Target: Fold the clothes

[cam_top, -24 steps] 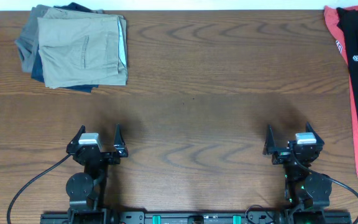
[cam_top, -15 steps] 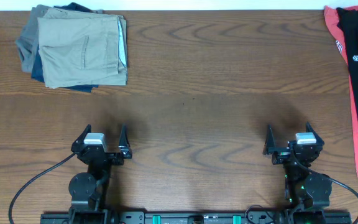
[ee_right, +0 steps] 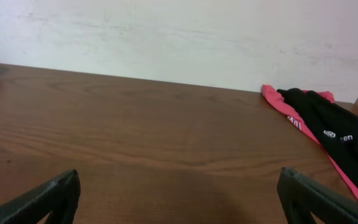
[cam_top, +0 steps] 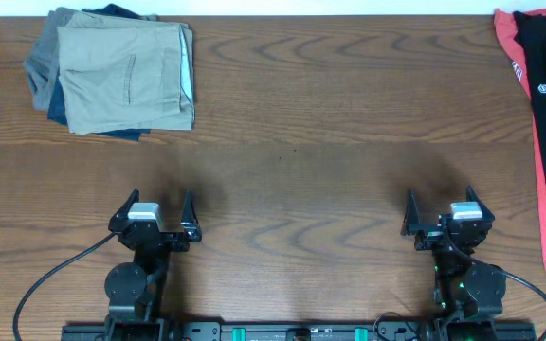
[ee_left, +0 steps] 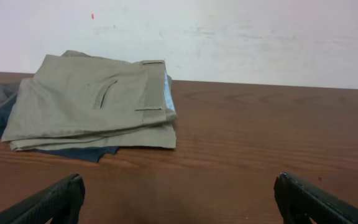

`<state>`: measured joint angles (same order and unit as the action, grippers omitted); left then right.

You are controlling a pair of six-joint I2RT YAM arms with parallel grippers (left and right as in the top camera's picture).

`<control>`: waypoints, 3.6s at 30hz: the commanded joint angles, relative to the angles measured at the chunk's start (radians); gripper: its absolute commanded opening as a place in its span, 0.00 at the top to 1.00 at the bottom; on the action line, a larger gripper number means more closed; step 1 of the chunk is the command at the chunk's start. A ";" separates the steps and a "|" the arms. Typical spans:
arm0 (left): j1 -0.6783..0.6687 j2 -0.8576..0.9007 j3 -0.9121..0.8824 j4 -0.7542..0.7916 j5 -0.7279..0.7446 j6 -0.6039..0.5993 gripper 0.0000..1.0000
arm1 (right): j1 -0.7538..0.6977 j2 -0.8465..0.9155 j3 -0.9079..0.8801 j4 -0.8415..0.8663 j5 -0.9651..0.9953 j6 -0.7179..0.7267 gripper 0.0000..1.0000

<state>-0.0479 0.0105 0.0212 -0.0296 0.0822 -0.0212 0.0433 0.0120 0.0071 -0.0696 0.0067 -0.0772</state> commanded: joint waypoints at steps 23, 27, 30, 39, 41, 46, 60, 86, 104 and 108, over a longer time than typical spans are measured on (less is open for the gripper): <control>-0.003 -0.005 -0.017 -0.033 0.010 0.014 0.02 | -0.012 -0.005 -0.002 -0.005 -0.011 0.005 0.01; -0.003 -0.005 -0.017 -0.033 0.010 0.013 0.02 | -0.012 -0.005 -0.002 -0.005 -0.011 0.005 0.01; -0.003 -0.005 -0.017 -0.033 0.010 0.014 0.02 | -0.012 -0.005 -0.002 -0.005 -0.011 0.005 0.01; -0.003 -0.005 -0.017 -0.033 0.010 0.014 0.02 | -0.012 -0.005 -0.002 0.030 -0.044 0.028 0.01; -0.003 -0.005 -0.017 -0.033 0.010 0.014 0.02 | -0.012 -0.005 -0.002 0.108 -0.192 0.173 0.01; -0.003 -0.005 -0.017 -0.033 0.010 0.014 0.02 | -0.012 -0.005 -0.002 0.145 -0.752 0.677 0.01; -0.003 -0.005 -0.017 -0.033 0.010 0.014 0.02 | -0.012 -0.005 -0.002 0.349 -0.823 0.799 0.01; -0.003 -0.005 -0.017 -0.033 0.010 0.014 0.02 | -0.061 1.014 1.003 -0.281 0.134 0.166 0.01; -0.003 -0.005 -0.017 -0.033 0.010 0.014 0.02 | -0.360 2.188 2.349 -1.299 0.308 -0.014 0.01; -0.003 -0.005 -0.017 -0.033 0.010 0.014 0.02 | -0.405 2.259 2.349 -1.226 0.434 -0.014 0.01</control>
<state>-0.0479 0.0105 0.0212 -0.0299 0.0788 -0.0208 -0.3286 2.2536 2.3199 -1.3136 0.2958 -0.0731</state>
